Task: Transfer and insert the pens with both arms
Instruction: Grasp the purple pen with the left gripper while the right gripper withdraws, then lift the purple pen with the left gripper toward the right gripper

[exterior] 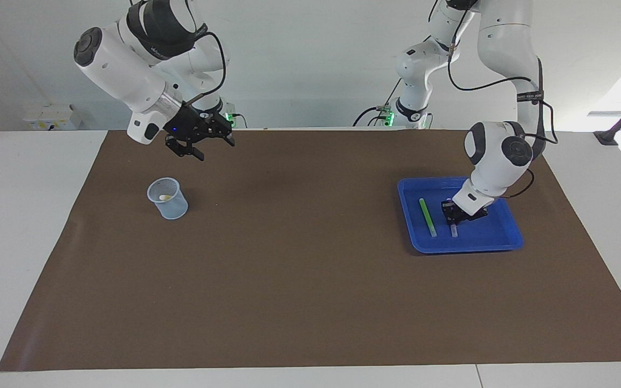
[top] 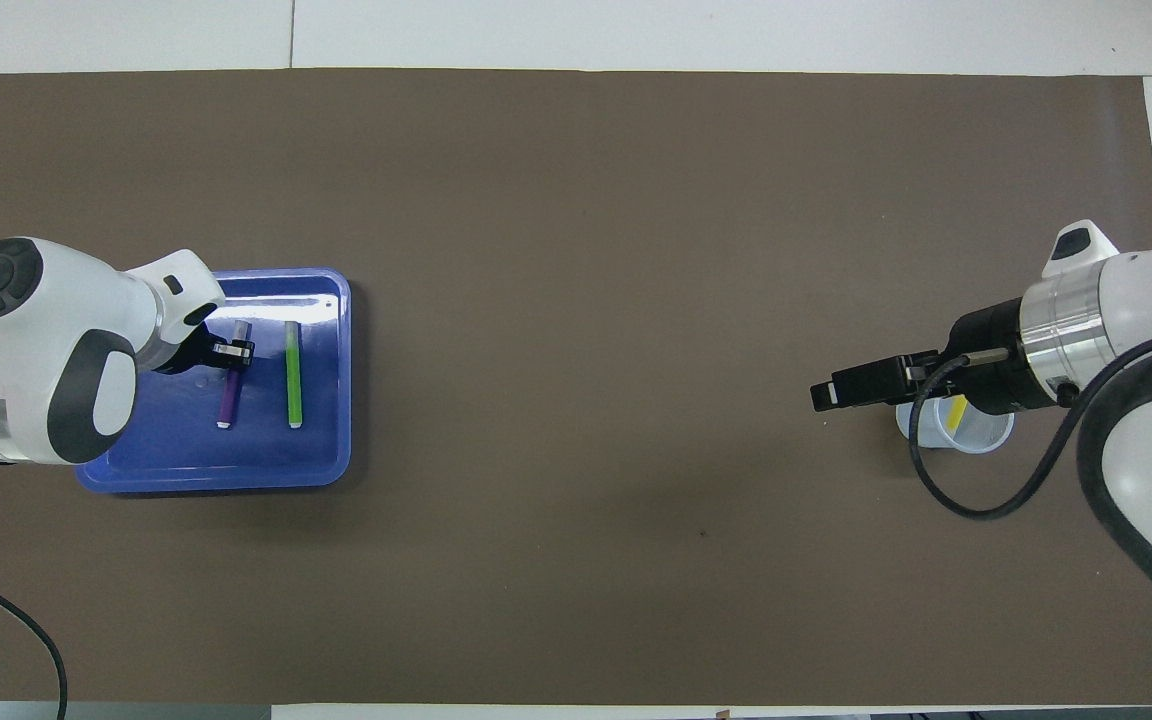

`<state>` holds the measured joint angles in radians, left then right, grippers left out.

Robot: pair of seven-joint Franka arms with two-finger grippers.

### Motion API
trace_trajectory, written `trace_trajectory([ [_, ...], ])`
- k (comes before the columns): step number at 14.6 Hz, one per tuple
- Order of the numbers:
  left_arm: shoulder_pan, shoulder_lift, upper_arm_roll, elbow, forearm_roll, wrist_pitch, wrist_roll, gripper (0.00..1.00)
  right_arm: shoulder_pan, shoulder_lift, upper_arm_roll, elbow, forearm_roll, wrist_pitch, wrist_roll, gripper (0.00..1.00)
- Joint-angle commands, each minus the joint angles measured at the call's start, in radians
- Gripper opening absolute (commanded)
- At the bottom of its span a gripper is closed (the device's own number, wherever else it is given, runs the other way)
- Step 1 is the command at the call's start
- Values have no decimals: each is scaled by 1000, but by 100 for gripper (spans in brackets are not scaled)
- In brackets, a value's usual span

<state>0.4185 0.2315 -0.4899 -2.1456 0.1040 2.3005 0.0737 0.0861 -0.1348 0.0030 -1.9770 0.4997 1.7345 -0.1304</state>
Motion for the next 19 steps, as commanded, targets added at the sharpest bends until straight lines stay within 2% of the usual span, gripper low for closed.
trace_trajectory([
  [1,-1,2,4,0,19,8,1,0,1,-2,3,3,26,-7,46,100],
  [4,-3,2,2,38,19,-45,-8,0,20,-2,6,-2,29,-4,58,100],
  [6,-7,2,2,117,16,-158,-21,0,18,-3,6,-2,91,-4,77,100],
  [9,-23,-1,-7,252,-10,-356,-113,0,20,-3,8,-6,106,-1,127,100],
  [11,-43,-17,-7,321,-108,-465,-202,0,20,-5,8,-8,120,3,153,100],
  [14,-41,-44,-86,415,-213,-602,-522,0,20,-8,8,-11,166,8,164,100],
  [17,-41,-95,-170,418,-327,-602,-905,0,21,-8,8,-16,168,23,210,100],
  [19,-43,-132,-202,411,-438,-604,-1128,0,23,-8,9,-16,224,45,236,100],
])
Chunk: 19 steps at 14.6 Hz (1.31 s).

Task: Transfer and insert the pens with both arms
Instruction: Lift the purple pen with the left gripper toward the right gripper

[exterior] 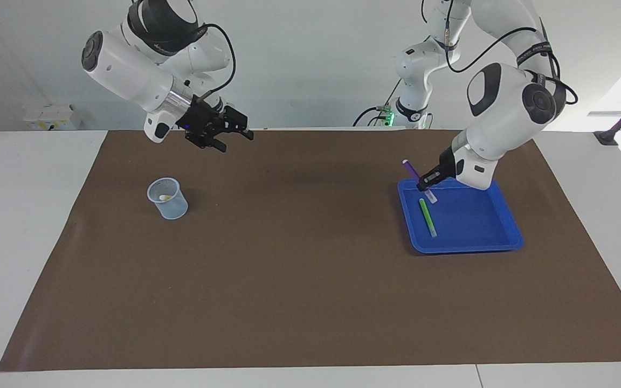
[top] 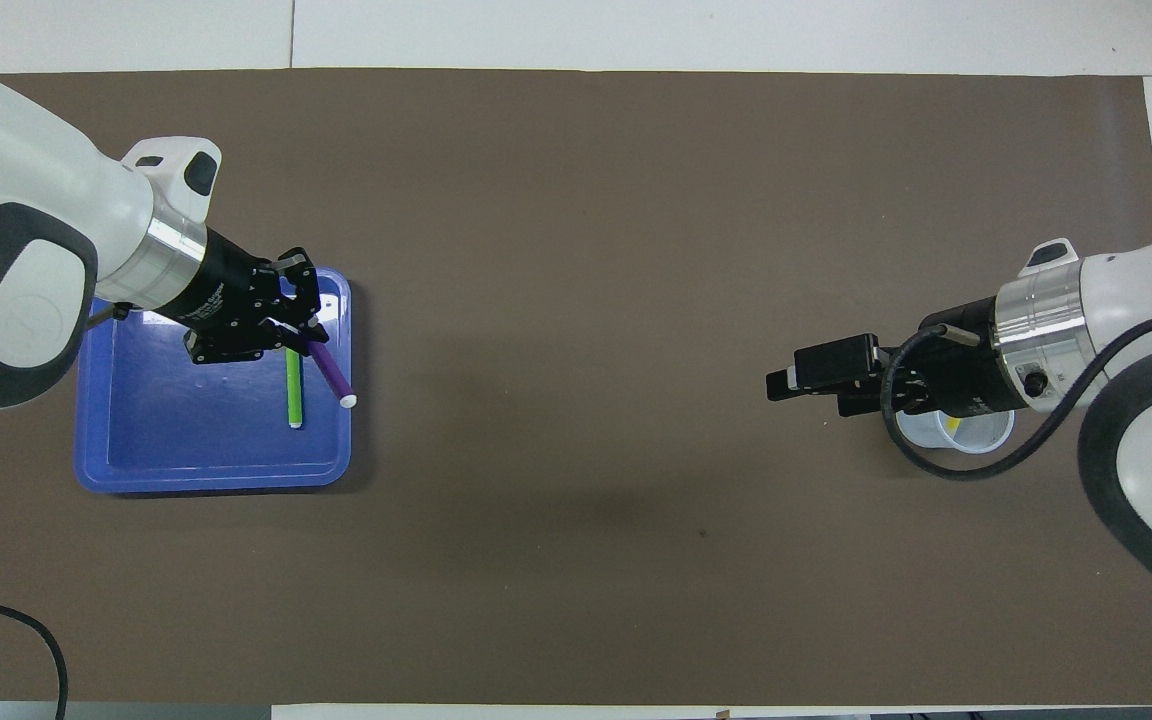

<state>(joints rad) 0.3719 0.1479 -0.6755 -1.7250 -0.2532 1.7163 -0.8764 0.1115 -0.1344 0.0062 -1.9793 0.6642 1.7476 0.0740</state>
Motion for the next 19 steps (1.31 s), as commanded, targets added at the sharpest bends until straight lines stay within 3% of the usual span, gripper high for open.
trace_trajectory([
  [1,2,-56,-44,-11,-104,-9,-284,0,0,-7,6,-13,84,53,47,100],
  [4,-1,-54,-126,-31,-181,127,-681,0,52,-7,6,-16,103,122,53,100],
  [7,-51,-67,-147,-76,-282,235,-881,0,76,-7,6,-29,107,168,114,100],
  [10,-67,-138,-147,-180,-492,334,-895,0,97,-10,6,-53,182,260,162,100],
  [13,-97,-183,-147,-254,-619,410,-895,0,175,-11,8,-69,186,341,194,100],
  [19,-136,-209,-148,-297,-706,457,-897,0,212,-17,21,-98,190,386,197,100],
])
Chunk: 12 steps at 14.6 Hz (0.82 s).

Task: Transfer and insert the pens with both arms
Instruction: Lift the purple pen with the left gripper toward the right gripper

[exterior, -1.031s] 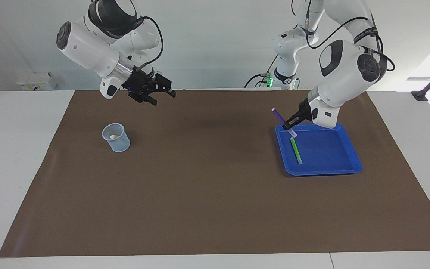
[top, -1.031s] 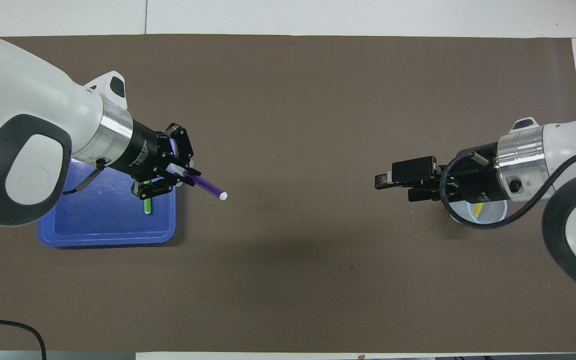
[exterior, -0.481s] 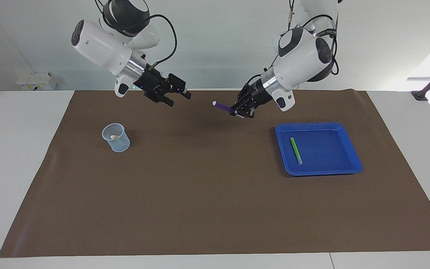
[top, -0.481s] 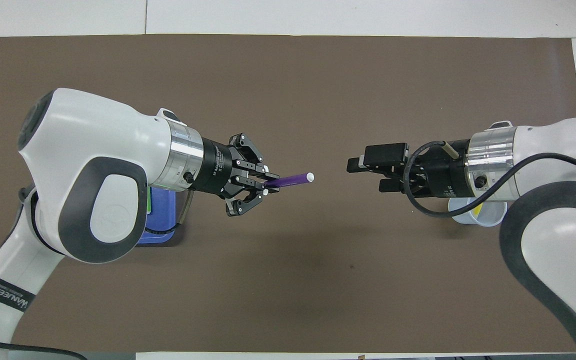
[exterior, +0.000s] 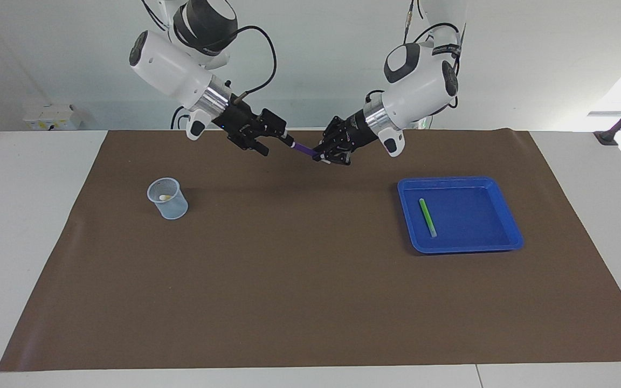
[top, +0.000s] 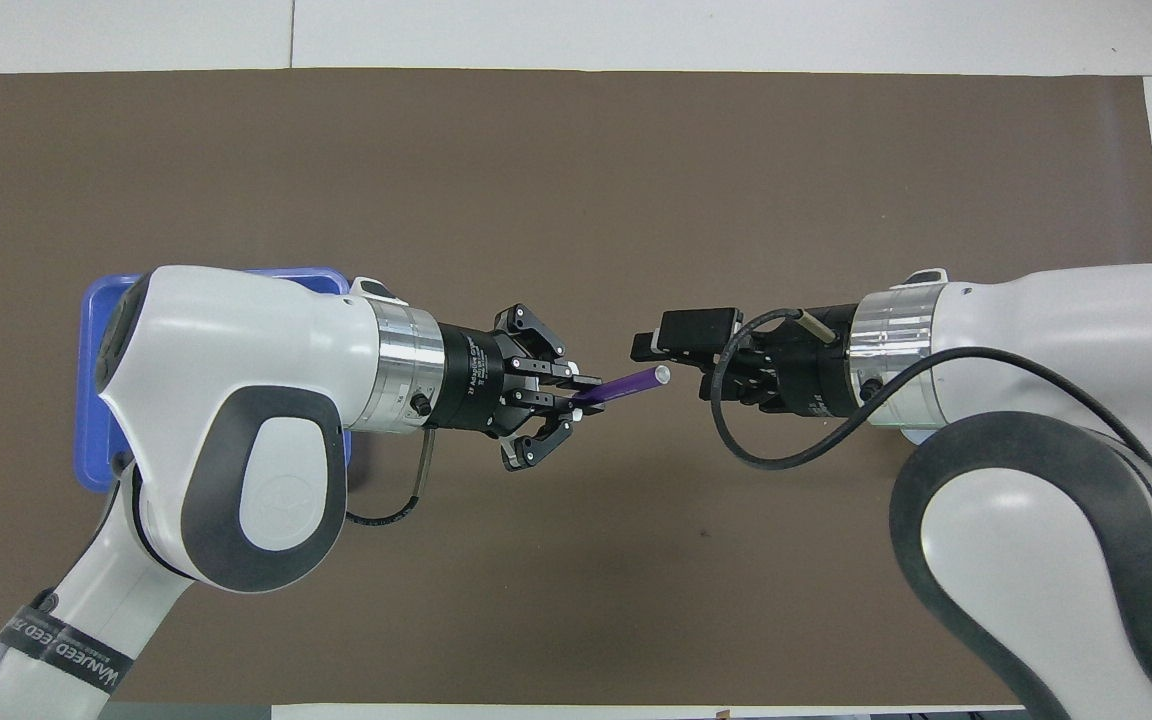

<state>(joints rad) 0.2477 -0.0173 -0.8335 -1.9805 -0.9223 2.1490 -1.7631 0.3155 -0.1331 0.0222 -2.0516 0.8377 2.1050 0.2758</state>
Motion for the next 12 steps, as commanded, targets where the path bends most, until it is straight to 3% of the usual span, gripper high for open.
trace_trajectory([
  [1,-17,-49,10,-41,-53,25,-9,0,10,-19,5,-25,17,30,-3,100],
  [12,-41,-56,11,-50,-67,32,-9,0,51,-23,7,-25,-100,-22,-33,95],
])
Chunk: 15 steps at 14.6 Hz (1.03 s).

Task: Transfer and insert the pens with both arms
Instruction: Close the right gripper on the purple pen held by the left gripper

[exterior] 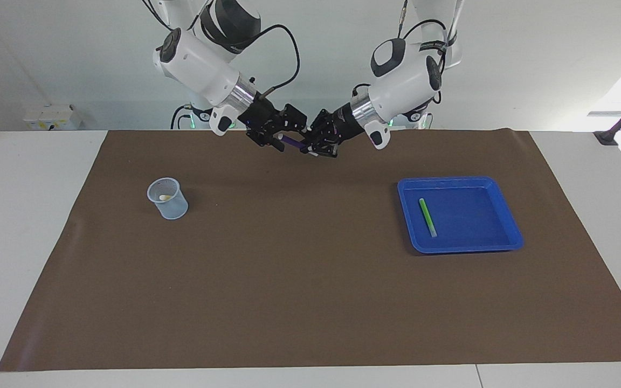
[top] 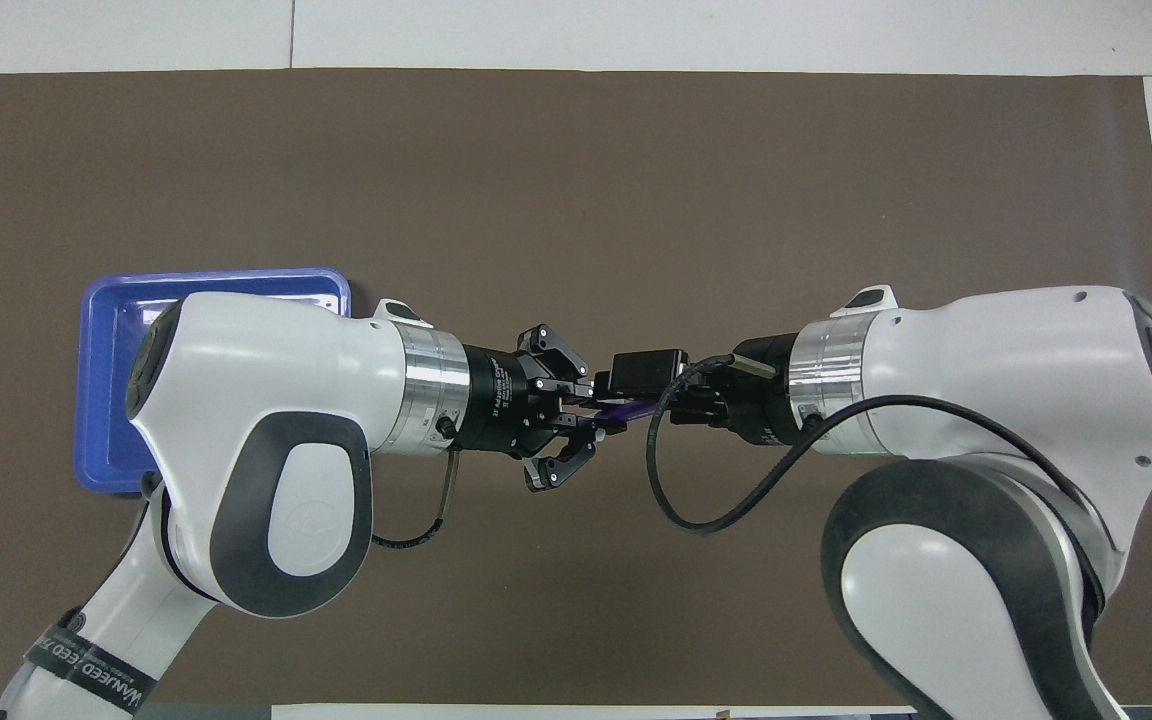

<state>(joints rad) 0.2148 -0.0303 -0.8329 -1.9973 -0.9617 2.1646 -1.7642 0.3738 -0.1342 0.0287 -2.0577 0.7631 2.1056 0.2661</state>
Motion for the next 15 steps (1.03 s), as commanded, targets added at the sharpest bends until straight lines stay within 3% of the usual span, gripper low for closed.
trace_trajectory([
  [1,-8,-43,11,-34,-28,17,-7,0,-7,-22,0,-19,-39,-35,-24,95],
  [8,-8,-43,11,-35,-31,18,-7,0,-18,-22,-1,1,-53,-78,-18,66],
  [13,-8,-43,11,-35,-32,18,-7,0,-39,-15,-3,22,-51,-87,-10,62],
  [15,-8,-43,11,-35,-32,18,-7,0,-36,-18,-1,22,-53,-85,-7,45],
])
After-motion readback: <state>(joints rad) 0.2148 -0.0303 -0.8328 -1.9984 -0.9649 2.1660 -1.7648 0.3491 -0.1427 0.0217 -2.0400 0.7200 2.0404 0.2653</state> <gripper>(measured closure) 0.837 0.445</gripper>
